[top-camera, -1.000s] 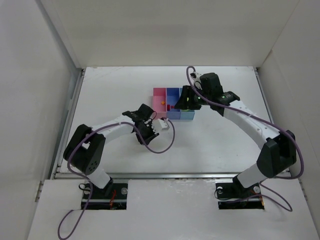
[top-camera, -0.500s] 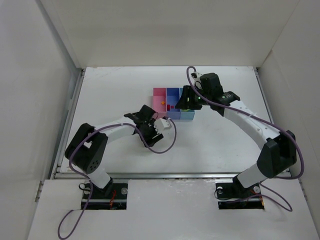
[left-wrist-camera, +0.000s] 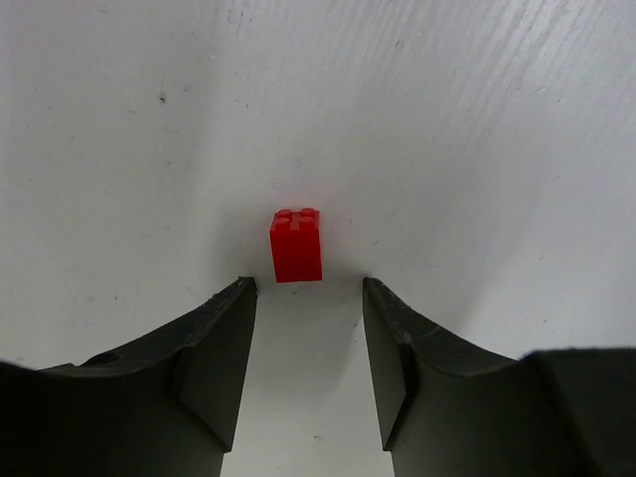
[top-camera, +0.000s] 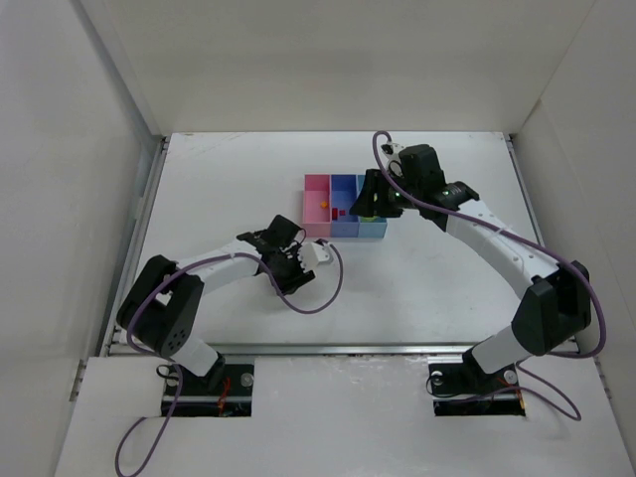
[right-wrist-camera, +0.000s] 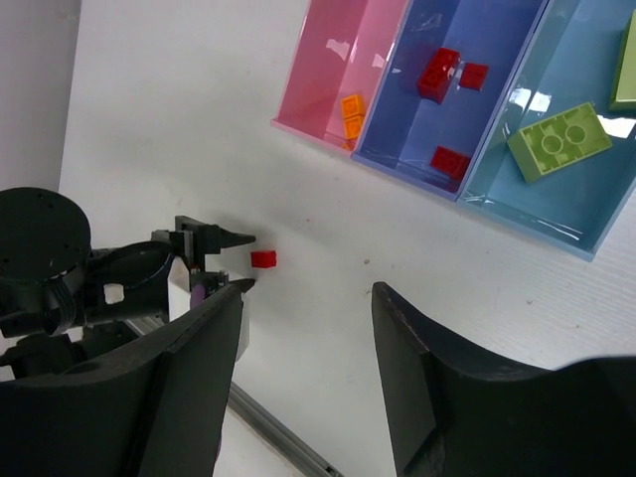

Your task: Sort the legos into containers by color

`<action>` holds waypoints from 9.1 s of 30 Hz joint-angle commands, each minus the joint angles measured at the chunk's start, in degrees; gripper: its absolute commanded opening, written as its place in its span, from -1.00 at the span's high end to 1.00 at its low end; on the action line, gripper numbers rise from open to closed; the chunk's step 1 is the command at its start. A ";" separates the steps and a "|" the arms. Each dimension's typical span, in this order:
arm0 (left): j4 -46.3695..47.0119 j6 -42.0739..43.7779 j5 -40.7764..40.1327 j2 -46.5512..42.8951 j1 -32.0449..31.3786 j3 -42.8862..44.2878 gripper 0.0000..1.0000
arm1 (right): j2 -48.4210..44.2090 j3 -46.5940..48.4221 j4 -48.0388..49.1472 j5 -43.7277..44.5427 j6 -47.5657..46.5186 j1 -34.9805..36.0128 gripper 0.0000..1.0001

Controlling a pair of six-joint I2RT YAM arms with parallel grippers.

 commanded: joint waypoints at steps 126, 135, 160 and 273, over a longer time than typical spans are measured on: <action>-9.63 -8.61 12.93 -8.51 1.70 24.73 1.00 | 4.02 -1.71 15.47 -19.91 6.89 1.41 1.00; -9.01 -8.60 12.14 -10.18 2.22 15.13 1.00 | -0.91 -4.89 13.81 -15.51 6.89 -4.31 1.00; -8.49 -5.09 8.71 -9.13 4.51 9.33 1.00 | -5.48 -7.17 12.58 -13.67 6.89 -9.84 1.00; -6.46 -3.07 6.69 -11.93 7.94 9.86 1.00 | -8.47 -16.14 16.09 -20.96 9.80 -13.89 1.00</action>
